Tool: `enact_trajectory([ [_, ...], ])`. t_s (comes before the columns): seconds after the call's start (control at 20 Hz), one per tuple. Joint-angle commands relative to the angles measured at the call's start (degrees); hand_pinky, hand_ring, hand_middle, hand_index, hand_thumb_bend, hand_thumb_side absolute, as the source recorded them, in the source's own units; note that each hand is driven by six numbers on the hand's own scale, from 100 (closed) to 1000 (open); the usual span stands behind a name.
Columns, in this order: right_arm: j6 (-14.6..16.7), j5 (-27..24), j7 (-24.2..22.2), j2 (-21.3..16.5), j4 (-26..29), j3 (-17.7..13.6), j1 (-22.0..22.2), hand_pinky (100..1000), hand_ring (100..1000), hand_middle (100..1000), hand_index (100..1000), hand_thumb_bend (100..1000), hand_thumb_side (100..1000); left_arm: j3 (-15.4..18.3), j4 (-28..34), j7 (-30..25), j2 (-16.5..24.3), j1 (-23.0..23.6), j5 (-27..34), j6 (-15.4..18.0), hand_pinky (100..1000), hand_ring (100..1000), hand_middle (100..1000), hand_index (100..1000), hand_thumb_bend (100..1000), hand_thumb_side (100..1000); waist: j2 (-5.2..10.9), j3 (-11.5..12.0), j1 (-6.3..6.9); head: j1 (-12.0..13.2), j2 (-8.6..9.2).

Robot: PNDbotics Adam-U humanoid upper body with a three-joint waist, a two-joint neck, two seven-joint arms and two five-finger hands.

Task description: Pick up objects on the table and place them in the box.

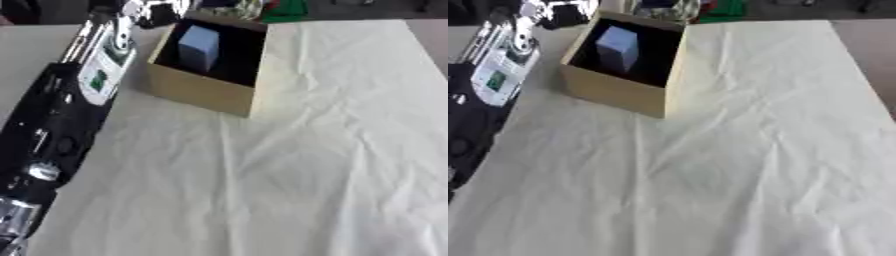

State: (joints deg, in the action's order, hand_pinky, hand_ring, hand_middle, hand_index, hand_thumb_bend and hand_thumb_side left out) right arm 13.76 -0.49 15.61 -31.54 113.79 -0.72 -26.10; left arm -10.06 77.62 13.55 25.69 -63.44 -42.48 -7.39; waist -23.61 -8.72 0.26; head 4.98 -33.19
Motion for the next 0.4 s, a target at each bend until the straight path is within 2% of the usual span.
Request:
enact_trajectory([
  [0.05, 0.0, 0.3, 0.5, -1.7, 0.8, -0.9, 0.0, 755, 749, 720, 841, 100, 377, -0.3, 11.3, -1.9, 5.0, 1.9, 6.1, -2.3, 682, 642, 592, 774, 400, 100, 3.06, 0.4, 0.62, -0.8, -1.1],
  [0.4, -0.1, 0.3, 1.0, -1.5, 0.8, -1.3, 0.9, 754, 749, 720, 840, 100, 371, -0.2, 27.7, -9.2, 12.5, 12.4, 17.9, -6.3, 673, 627, 576, 772, 368, 100, 4.52, 2.1, -0.07, -1.8, -1.52],
])
